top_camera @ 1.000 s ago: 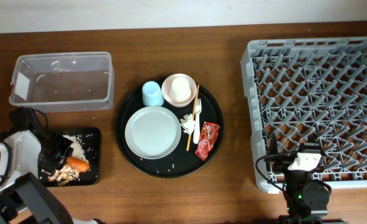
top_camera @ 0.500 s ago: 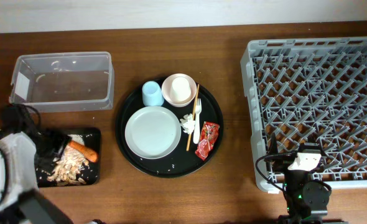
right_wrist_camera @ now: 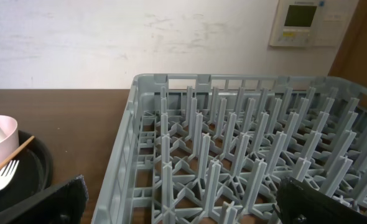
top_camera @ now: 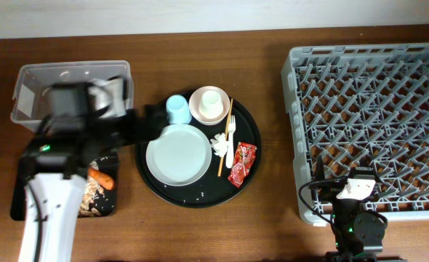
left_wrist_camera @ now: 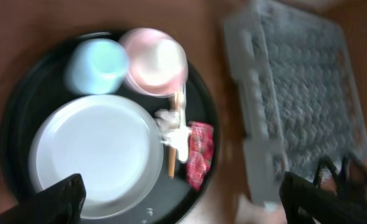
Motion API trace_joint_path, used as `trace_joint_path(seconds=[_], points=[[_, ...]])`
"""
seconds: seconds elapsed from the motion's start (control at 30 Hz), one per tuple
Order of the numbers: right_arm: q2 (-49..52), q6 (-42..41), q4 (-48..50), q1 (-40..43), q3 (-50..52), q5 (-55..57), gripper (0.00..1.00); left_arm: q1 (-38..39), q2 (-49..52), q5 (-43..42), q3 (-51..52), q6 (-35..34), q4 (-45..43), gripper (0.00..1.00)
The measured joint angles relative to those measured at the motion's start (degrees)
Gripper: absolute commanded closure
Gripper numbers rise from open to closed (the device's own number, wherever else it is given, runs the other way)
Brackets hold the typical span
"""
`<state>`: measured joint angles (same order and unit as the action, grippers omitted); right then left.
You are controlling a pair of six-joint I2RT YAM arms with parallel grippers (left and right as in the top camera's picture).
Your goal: Sort waste into correct bins and load items into the dishwasher rack
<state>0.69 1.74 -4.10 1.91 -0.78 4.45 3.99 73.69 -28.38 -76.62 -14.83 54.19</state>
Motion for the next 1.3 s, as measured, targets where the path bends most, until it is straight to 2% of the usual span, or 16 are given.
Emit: trace_joint_path(seconds=[0.07,0.13,0.33,0.43,0.57,0.73,0.93,1.03,1.27,1.3], points=[[0.00,0.00,0.00,0.00,0.00,0.00,0.01,8.50,4.85,5.16,-7.08,1.66,2.99,0.00],[0.00,0.00,0.00,0.00,0.00,-0.02,0.01,13.62,10.56,10.95,-10.86,2.32,2.73,0.01],[0.00,0.00,0.00,0.00,0.00,0.00,0.01,18.47,23.41,22.03,-11.58,3.30,-2.25,0.01],[0.00,0.02,0.00,0.00,0.00,-0.02,0.01,20.02,26.01,20.92,-11.58,5.14,-2.27,0.01],[0.00,0.02,0.00,0.00,0.00,-0.02,0.01,25.51,29.99,18.80,-11.58,7.87,-2.21,0.11],[0.00,0.02,0.00,0.00,0.00,-0.02,0.01,30.53,31.23,23.06,-11.58,7.85,-4.02,0.11],[0.00,0.02,0.00,0.00,0.00,0.00,0.01,31.10,31.23,39.52,-11.58,5.11,-16.41,0.11],[0.00,0.02,0.00,0.00,0.00,0.00,0.02,30.36,32.35,42.82,-11.78,4.68,-21.31,0.10],[0.00,0.02,0.00,0.00,0.00,0.00,0.01,29.79,39.85,46.03,-11.78,4.52,-26.18,0.10],[0.00,0.04,0.00,0.00,0.00,0.00,0.01,29.70,40.39,46.25,-11.78,4.50,-26.73,0.02]])
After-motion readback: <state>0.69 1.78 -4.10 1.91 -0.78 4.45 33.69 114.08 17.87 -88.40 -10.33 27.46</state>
